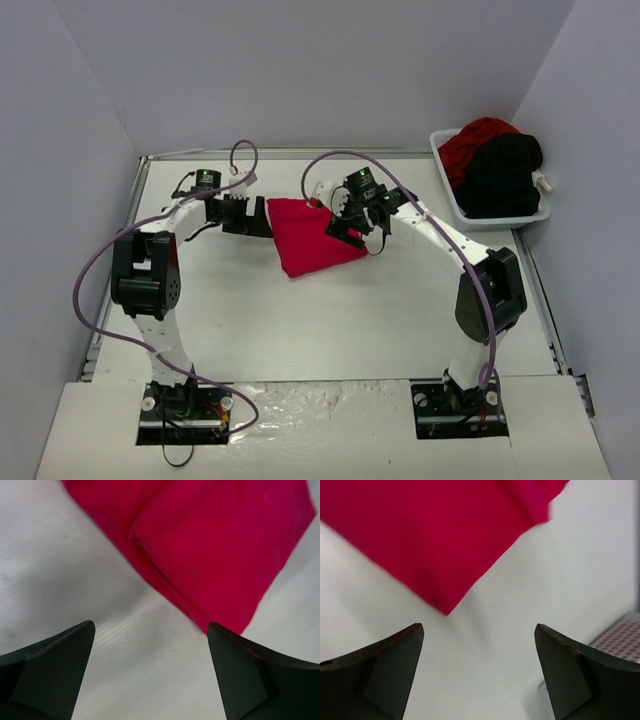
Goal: Fold and stack the t-shirts
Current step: Fold the long partially folded tshirt into a neat square, then put the neatly folded tshirt into the corner of the board with the left arm
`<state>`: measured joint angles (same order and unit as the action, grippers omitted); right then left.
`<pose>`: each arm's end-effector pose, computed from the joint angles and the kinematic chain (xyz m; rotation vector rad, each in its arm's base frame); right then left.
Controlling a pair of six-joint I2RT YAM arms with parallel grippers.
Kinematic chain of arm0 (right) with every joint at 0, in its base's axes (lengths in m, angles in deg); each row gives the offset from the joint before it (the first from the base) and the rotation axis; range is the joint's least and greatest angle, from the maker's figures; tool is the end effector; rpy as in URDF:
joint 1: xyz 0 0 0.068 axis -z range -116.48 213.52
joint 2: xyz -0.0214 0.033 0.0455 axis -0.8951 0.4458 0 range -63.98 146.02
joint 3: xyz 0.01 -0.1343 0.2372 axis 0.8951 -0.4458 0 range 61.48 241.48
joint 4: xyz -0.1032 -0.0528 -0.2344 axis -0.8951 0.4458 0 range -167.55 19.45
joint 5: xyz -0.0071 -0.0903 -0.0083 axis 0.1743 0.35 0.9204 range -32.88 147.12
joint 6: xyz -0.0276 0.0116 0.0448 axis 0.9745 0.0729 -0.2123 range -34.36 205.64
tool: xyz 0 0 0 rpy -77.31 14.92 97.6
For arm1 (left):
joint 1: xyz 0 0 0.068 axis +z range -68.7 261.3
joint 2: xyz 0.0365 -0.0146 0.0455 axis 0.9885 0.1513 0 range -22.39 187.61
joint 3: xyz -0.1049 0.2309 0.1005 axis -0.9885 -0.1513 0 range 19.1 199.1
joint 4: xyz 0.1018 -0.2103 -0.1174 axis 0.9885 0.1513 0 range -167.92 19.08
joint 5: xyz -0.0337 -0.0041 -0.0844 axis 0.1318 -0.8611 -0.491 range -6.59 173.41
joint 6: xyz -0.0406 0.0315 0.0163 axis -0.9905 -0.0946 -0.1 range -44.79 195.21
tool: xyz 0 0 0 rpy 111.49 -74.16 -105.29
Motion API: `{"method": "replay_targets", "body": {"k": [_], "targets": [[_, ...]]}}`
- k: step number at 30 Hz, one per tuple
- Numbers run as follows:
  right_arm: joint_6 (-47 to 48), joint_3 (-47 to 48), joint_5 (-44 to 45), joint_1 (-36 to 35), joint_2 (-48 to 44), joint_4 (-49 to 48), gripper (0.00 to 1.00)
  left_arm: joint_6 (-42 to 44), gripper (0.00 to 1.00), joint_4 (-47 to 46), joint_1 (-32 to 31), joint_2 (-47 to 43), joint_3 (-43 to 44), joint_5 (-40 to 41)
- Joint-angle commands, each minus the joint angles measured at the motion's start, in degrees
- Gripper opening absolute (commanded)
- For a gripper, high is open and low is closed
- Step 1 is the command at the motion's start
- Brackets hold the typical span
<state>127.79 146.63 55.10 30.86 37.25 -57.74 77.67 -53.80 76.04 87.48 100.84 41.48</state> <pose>0.3464 0.2236 0.2979 -1.3505 1.7334 -0.0541 0.4117 -0.0618 0.2197 0.4657 2.3268 -0.9209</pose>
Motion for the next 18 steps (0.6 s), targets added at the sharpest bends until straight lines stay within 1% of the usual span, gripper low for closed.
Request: {"method": "replay_targets", "body": {"k": [1,2,4,7,8,11,14,18], "targets": [[-3.04,-3.84,-5.87,2.95,-1.73,12.33,0.88,-19.72,0.94,-14.43,-0.72,-0.45,-3.76,-9.74],[-4.0,-4.71,-7.8,3.48,-2.26,14.27,0.84,-22.04,0.94,-17.15,-0.72,0.17,-4.91,-10.53],[-5.67,-8.91,-10.7,5.23,-5.51,14.55,0.84,-26.86,0.94,-18.4,-0.63,1.84,-5.27,-12.12],[-3.93,-13.67,-17.73,11.64,-10.78,14.29,0.84,-31.45,0.94,-21.83,-0.72,2.98,-6.32,-11.42],[-3.48,-14.04,-18.71,15.49,-11.75,13.85,0.85,-32.25,0.94,-21.92,-0.89,3.34,-6.5,-10.63],[-3.66,-14.65,-23.19,21.39,-13.86,13.67,0.85,-33.83,0.94,-21.14,-0.98,4.48,-6.59,-8.7],[-3.22,-14.74,-24.87,25.0,-15.53,13.59,0.85,-35.32,0.94,-20.25,-1.07,6.84,-5.71,-7.11],[-3.3,-13.95,-26.54,28.7,-15.71,13.5,0.85,-37.17,0.94,-20.16,-1.51,9.49,-4.48,-8.69]]}}
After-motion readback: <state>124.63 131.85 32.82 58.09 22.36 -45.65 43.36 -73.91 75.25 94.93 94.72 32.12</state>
